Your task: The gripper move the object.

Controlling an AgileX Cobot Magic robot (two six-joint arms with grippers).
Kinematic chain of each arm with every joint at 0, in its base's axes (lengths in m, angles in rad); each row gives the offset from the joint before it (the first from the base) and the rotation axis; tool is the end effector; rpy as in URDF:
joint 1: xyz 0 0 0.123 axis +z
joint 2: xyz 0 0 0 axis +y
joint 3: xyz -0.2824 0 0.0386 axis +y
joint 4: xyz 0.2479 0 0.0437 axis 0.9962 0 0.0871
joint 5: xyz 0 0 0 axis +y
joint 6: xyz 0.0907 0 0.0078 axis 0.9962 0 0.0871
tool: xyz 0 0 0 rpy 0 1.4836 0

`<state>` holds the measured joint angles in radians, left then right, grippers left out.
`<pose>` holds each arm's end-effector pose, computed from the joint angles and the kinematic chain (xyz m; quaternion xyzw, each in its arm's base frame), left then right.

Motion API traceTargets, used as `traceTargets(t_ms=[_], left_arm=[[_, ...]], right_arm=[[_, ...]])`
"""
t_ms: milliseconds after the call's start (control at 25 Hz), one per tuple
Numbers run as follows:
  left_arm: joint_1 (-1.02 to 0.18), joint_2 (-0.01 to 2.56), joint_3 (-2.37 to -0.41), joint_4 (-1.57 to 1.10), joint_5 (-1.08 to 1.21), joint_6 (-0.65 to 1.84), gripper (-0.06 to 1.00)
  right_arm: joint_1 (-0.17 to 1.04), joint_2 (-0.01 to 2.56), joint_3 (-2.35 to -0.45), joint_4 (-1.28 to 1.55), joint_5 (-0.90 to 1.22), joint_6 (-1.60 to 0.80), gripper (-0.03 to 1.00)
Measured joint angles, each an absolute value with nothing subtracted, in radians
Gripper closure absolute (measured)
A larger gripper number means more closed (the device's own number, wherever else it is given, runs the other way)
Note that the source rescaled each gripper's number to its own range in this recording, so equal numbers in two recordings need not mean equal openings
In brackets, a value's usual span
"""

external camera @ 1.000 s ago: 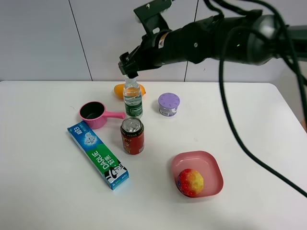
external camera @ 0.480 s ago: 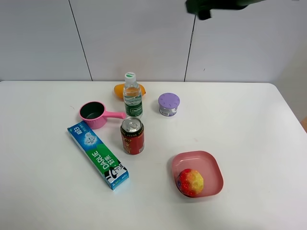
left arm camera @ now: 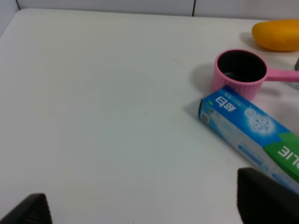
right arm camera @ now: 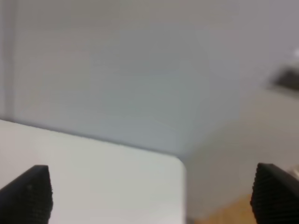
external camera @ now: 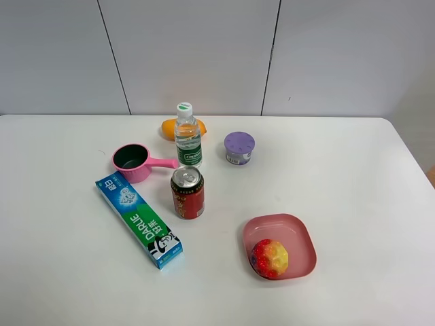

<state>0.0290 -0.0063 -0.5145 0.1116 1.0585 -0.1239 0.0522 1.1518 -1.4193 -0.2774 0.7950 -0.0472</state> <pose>-0.0080 0.0086 0.2817 -0.0673 0.8432 0.0305 0.5325 0.2300 -0.0058 0.4678 -0.0704 0.8339 -0.1339 0.5308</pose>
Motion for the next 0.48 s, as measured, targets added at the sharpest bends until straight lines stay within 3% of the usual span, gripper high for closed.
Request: traceTargets(t_ms=[160,480], left_arm=[[0.029,-0.006,-0.515,0.112,1.059,-0.124,-0.06],[0.029,-0.006,-0.515,0.112,1.059,-0.124,-0.06]], right_arm=[[-0.064,1.045,-1.419,-0.282,0.910,-0.047,0.00],[-0.080,0.809,-1.420,-0.223,1.112,-0.047,0.00]])
